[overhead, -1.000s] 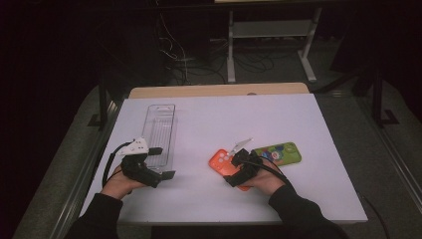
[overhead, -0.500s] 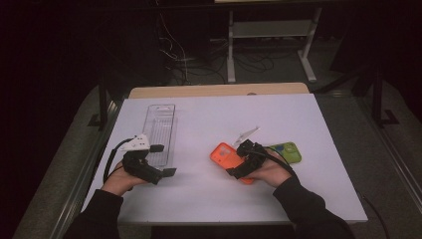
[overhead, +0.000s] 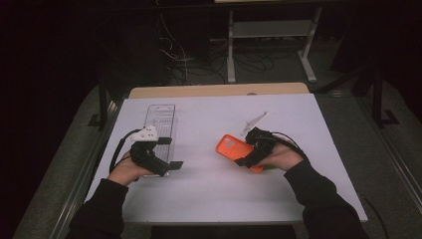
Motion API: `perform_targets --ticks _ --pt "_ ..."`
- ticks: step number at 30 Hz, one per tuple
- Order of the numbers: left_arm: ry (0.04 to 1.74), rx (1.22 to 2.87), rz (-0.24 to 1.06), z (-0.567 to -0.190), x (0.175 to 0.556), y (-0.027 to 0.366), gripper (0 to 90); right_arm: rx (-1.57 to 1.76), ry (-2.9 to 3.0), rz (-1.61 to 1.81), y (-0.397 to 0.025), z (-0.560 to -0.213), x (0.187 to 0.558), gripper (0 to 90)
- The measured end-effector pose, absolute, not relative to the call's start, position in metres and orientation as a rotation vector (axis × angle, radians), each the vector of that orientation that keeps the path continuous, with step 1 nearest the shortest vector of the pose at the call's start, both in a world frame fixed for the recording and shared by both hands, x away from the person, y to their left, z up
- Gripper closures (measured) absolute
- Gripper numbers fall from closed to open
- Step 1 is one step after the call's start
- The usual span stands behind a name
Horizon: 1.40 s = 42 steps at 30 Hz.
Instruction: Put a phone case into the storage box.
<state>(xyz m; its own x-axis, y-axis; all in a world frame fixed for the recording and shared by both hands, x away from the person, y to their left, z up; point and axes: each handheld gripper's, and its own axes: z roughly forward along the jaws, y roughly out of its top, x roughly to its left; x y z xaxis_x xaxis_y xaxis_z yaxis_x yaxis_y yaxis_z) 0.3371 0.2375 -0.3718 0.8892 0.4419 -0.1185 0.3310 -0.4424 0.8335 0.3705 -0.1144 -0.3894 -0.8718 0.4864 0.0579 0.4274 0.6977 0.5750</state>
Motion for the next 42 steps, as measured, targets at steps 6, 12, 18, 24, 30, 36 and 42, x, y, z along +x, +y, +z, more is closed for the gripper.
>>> perform_targets --ticks 6,12,18,24,30,36,42 --pt "0.487 2.102 0.106 -0.363 0.347 0.222 0.0 0.624 2.854 0.924 -0.116 -0.383 0.377 15.3" --pt "0.417 2.12 0.057 -0.359 0.356 0.204 0.0 0.525 2.899 0.944 -0.117 -0.378 0.381 15.3" --pt "0.344 2.16 0.02 -0.358 0.362 0.182 0.0 0.402 2.985 0.946 -0.115 -0.37 0.384 15.3" --pt "0.29 2.188 -0.008 -0.356 0.367 0.168 0.0 0.34 2.997 0.927 -0.11 -0.366 0.385 15.3" --pt "0.209 2.205 -0.043 -0.361 0.368 0.157 0.0 0.255 3.015 0.907 -0.104 -0.369 0.38 15.3" --pt "0.189 2.216 -0.085 -0.365 0.364 0.148 0.0 0.175 3.037 0.867 -0.095 -0.371 0.371 15.3" --pt "0.119 2.276 -0.091 -0.367 0.358 0.139 0.0 0.104 3.054 0.852 -0.084 -0.371 0.362 15.3"
